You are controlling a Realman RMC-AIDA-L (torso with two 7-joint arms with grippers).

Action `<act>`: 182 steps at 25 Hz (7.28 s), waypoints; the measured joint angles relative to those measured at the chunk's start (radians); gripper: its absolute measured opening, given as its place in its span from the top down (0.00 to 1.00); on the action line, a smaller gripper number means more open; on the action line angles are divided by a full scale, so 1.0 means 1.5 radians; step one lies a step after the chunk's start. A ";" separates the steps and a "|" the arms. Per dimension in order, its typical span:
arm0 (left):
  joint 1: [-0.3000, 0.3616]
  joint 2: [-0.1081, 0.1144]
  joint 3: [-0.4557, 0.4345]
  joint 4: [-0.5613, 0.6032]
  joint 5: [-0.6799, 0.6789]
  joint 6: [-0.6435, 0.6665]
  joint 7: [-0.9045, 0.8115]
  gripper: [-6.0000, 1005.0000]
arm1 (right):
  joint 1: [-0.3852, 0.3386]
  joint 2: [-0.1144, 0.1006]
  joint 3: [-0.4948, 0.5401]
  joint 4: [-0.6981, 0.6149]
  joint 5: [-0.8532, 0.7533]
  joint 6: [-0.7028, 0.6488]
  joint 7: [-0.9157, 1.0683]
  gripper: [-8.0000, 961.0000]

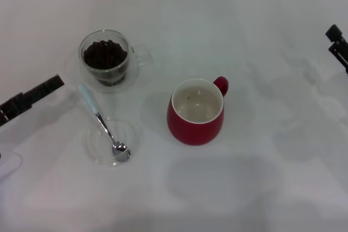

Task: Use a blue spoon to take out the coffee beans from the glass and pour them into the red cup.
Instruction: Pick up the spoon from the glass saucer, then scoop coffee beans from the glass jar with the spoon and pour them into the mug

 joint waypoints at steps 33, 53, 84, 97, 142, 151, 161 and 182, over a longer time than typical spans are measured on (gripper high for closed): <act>-0.071 -0.012 0.001 0.000 0.112 -0.064 -0.189 0.13 | 0.074 -0.030 0.051 0.027 0.034 0.018 0.003 0.14; -0.087 -0.027 0.002 0.004 0.128 -0.098 -0.167 0.23 | 0.076 -0.030 0.061 0.026 0.034 0.019 0.012 0.14; -0.067 -0.024 -0.004 0.004 0.110 -0.086 -0.119 0.74 | 0.078 -0.025 0.062 0.027 0.034 0.019 0.021 0.14; -0.065 -0.022 0.000 0.002 0.096 -0.060 -0.106 0.83 | 0.080 -0.026 0.062 0.027 0.034 0.017 0.029 0.14; -0.098 0.016 0.000 -0.066 -0.174 0.151 0.040 0.86 | 0.074 -0.021 0.062 0.024 0.034 -0.012 0.039 0.14; -0.179 0.019 0.001 -0.067 -0.147 0.039 0.114 0.86 | 0.071 -0.016 0.067 0.026 0.034 -0.010 0.038 0.14; -0.225 -0.004 0.001 -0.058 -0.097 -0.033 0.197 0.86 | 0.061 -0.007 0.084 0.026 0.035 -0.010 0.035 0.14; -0.272 -0.016 0.001 0.009 -0.021 -0.169 0.204 0.86 | 0.041 -0.004 0.085 0.026 0.034 -0.010 0.035 0.14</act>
